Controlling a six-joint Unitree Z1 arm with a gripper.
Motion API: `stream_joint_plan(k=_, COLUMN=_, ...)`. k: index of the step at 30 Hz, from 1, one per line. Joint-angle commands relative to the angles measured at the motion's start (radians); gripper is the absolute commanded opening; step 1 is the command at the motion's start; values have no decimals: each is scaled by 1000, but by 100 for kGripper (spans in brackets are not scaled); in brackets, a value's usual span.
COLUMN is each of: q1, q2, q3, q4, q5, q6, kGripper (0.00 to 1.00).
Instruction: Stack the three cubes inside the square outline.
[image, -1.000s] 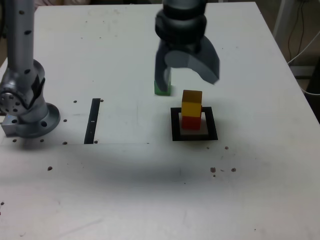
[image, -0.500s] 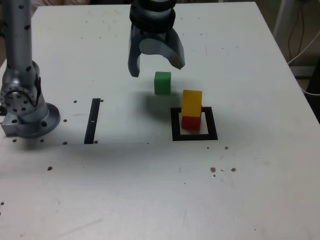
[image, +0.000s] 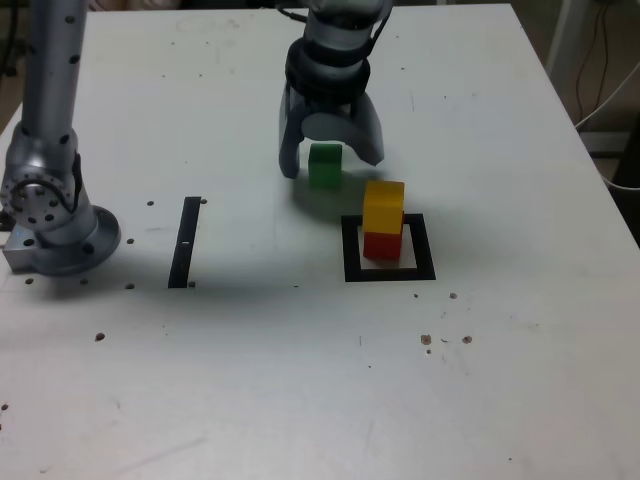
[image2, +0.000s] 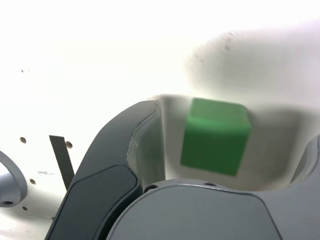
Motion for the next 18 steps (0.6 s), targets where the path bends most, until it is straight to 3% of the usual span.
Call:
stream_joint_plan(k=1, q1=7, q2=11, q3=2, q4=-4, q5=6, q6=4, kGripper=96)
stream_joint_plan(k=8, q1=13, q2=30, q3=0, q4=-1, q5=6, q6=12, kGripper=86)
stream_joint_plan(k=18, q1=24, q2=34, q3=0, q4=-17, q5=-8, q6=-14, kGripper=59)
